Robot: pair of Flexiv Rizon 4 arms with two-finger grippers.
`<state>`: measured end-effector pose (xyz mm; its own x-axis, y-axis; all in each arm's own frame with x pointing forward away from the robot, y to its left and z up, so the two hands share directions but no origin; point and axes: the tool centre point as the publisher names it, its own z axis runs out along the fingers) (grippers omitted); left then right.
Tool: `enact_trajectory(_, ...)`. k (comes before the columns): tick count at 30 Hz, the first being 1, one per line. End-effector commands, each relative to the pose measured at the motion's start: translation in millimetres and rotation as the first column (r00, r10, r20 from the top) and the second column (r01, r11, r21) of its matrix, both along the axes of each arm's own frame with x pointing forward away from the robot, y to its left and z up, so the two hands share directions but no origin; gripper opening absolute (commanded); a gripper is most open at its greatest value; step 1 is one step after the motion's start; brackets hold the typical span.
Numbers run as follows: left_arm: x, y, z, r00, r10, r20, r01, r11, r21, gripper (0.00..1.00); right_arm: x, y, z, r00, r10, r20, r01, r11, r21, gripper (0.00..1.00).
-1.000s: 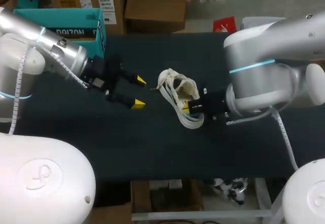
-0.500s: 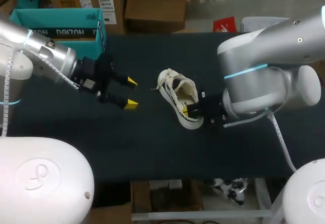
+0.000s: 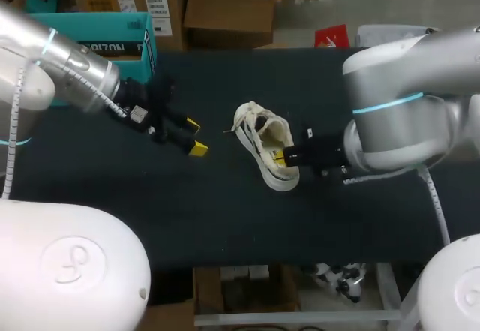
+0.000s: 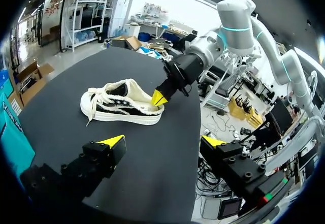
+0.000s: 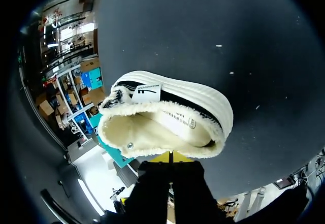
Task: Open the shoe tongue, take the insole out of the shoe, put the insole back into the shoe, and pack the shoe into the shoebox
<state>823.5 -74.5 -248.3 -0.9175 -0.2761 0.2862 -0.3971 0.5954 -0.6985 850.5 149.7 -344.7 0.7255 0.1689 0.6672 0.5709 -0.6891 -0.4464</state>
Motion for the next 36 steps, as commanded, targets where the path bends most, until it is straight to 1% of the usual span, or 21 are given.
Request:
enact_trajectory(1, -3.6, -6.4, -0.1, 1.000, 0.025, 0.001, -0.025, 0.996, 0.084, 1.00, -5.2, -34.3, 21.3, 0.994, 0.110, -0.029, -0.105, 0.985, 0.133, 1.00)
enact_trajectory(10, -3.6, -6.4, -0.1, 1.000, 0.025, 0.001, -0.025, 0.996, 0.084, 1.00, -5.2, -34.3, 21.3, 0.994, 0.110, -0.029, -0.105, 0.985, 0.133, 1.00)
enact_trajectory(11, -4.2, -10.4, -1.7, 0.999, 0.039, -0.020, -0.038, 0.998, 0.052, 1.00, -4.6, -35.9, 17.8, 0.988, 0.150, -0.028, -0.144, 0.977, 0.154, 1.00)
enact_trajectory(13, -6.4, -19.4, -9.0, 0.996, 0.084, -0.034, -0.082, 0.995, 0.061, 1.00, -3.8, -46.5, 16.2, 0.981, 0.196, -0.008, -0.190, 0.963, 0.192, 1.00)
enact_trajectory(15, -4.4, -24.3, -15.6, 0.989, 0.141, -0.054, -0.137, 0.987, 0.080, 1.00, -3.6, -56.4, 20.7, 0.970, 0.243, -0.007, -0.237, 0.953, 0.190, 1.00)
enact_trajectory(17, -2.9, -27.3, -19.3, 0.977, 0.187, -0.097, -0.181, 0.981, 0.067, 1.00, -3.6, -64.7, 25.4, 0.964, 0.264, -0.020, -0.255, 0.948, 0.192, 1.00)
enact_trajectory(18, -2.1, -28.0, -20.9, 0.971, 0.213, -0.106, -0.206, 0.976, 0.073, 1.00, -3.3, -67.7, 27.7, 0.945, 0.326, -0.012, -0.316, 0.926, 0.207, 1.00)
enact_trajectory(20, -1.4, -29.8, -24.7, 0.955, 0.261, -0.142, -0.253, 0.965, 0.070, 1.00, -2.4, -72.3, 31.1, 0.938, 0.346, -0.030, -0.334, 0.924, 0.186, 1.00)
enact_trajectory(21, -1.0, -30.5, -26.5, 0.946, 0.280, -0.160, -0.272, 0.960, 0.073, 1.00, -1.6, -74.6, 32.6, 0.907, 0.421, -0.007, -0.412, 0.892, 0.188, 1.00)
enact_trajectory(22, -0.5, -31.0, -27.8, 0.939, 0.301, -0.166, -0.292, 0.953, 0.076, 1.00, -1.9, -76.5, 34.2, 0.896, 0.445, 0.003, -0.438, 0.881, 0.181, 1.00)
enact_trajectory(23, -0.4, -31.2, -28.6, 0.933, 0.311, -0.180, -0.303, 0.950, 0.072, 1.00, -1.2, -78.8, 34.6, 0.906, 0.423, -0.022, -0.414, 0.895, 0.165, 1.00)
enact_trajectory(24, -0.5, -31.9, -29.3, 0.926, 0.325, -0.192, -0.317, 0.946, 0.073, 1.00, 0.4, -81.4, 34.9, 0.873, 0.487, -0.021, -0.478, 0.864, 0.162, 1.00)
enact_trajectory(25, -0.7, -32.7, -29.9, 0.918, 0.343, -0.198, -0.336, 0.939, 0.072, 1.00, -0.3, -84.6, 36.0, 0.860, 0.510, 0.003, -0.503, 0.847, 0.170, 1.00)
enact_trajectory(26, -0.6, -33.8, -30.3, 0.912, 0.355, -0.208, -0.347, 0.935, 0.073, 1.00, -0.7, -90.0, 36.5, 0.862, 0.507, -0.015, -0.498, 0.851, 0.169, 1.00)
enact_trajectory(28, -2.0, -36.3, -30.7, 0.900, 0.371, -0.228, -0.361, 0.929, 0.084, 1.00, 0.3, -94.9, 37.5, 0.820, 0.573, 0.002, -0.564, 0.806, 0.181, 1.00)
enact_trajectory(30, -2.2, -39.1, -31.5, 0.887, 0.394, -0.242, -0.379, 0.919, 0.108, 1.00, 1.0, -100.0, 37.8, 0.804, 0.594, -0.009, -0.584, 0.792, 0.177, 1.00)
enact_trajectory(31, -2.5, -41.1, -31.5, 0.876, 0.409, -0.257, -0.393, 0.913, 0.114, 1.00, 0.1, -103.7, 38.4, 0.781, 0.625, 0.018, -0.618, 0.767, 0.172, 1.00)
enact_trajectory(33, 0.0, -45.2, -29.5, 0.852, 0.447, -0.271, -0.429, 0.894, 0.127, 1.00, -0.5, -109.2, 39.1, 0.746, 0.666, 0.017, -0.660, 0.736, 0.149, 1.00)
enact_trajectory(34, 0.3, -46.6, -27.7, 0.852, 0.459, -0.252, -0.435, 0.888, 0.147, 1.00, -1.3, -110.9, 40.3, 0.707, 0.706, 0.029, -0.703, 0.699, 0.131, 1.00)
enact_trajectory(35, 0.3, -46.6, -27.7, 0.852, 0.459, -0.252, -0.435, 0.888, 0.147, 1.00, -2.5, -113.2, 41.4, 0.708, 0.706, 0.014, -0.702, 0.702, 0.119, 1.00)
enact_trajectory(36, 0.3, -46.6, -27.7, 0.852, 0.459, -0.252, -0.435, 0.888, 0.147, 1.00, -4.5, -114.1, 42.6, 0.734, 0.678, -0.022, -0.674, 0.733, 0.096, 1.00)
